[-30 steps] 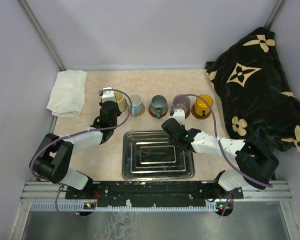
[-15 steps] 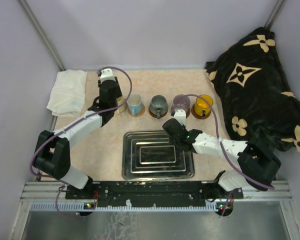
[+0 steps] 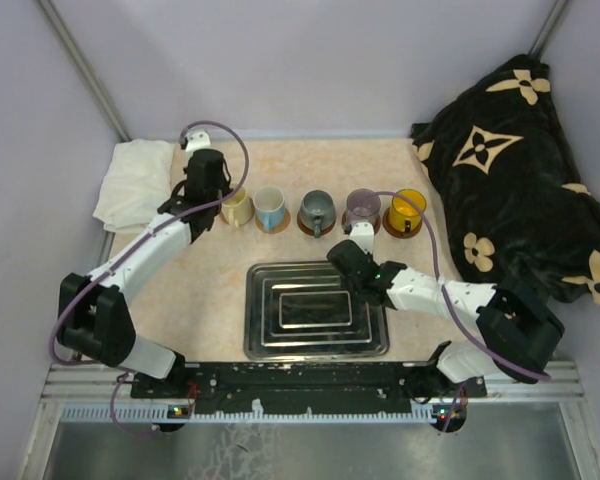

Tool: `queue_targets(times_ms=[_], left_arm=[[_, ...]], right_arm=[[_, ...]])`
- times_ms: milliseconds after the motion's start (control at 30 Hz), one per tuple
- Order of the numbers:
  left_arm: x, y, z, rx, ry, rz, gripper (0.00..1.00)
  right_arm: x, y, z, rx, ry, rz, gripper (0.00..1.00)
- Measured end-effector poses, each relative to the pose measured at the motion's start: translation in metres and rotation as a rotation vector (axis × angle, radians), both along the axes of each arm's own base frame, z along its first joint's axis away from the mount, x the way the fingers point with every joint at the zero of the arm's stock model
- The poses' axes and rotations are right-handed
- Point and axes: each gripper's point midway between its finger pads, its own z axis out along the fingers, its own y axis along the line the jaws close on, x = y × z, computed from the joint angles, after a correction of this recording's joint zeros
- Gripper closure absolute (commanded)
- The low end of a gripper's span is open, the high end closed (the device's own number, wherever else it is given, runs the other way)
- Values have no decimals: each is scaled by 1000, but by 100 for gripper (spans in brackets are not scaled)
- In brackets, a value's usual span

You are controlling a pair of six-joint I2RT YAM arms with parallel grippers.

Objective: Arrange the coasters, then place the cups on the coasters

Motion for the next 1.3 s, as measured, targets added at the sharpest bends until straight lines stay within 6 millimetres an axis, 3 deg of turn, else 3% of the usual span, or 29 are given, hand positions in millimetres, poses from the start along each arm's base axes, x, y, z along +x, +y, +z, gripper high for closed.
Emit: queue_targets(times_ms=[67,200,267,300,367,400,633,733,967,1300], left_arm=[[-7,-1,8,-8,-2,-22,81],[-16,-7,23,-19,14,-81,100],[-19,-13,26,-21,32,-125,100],[-21,-16,24,-23,48,-144,94],[-27,-20,13,-23,98,-173,77],[-30,-21,8,-24,123,-186,74],[-53,-28,-37,-40,275,-241,71],[-58,-26,-46,-36,307,-236,65],[-57,-24,-52,-27,321,-219,55],[-52,-21,-98,22,433,-191,55]], right_arm=[[0,0,0,2,-1,0,72],[0,0,0,2,-1,0,72],[0,0,0,2,-1,-1,72],[0,0,1,3,-2,-1,72],[0,0,1,5,-4,-1,72],[1,1,3,8,-6,-1,72],[-1,-3,5,14,-18,-5,72],[-2,-5,3,11,-15,-6,72],[-3,-5,4,18,-17,-12,72],[-2,-5,5,17,-21,-15,72]])
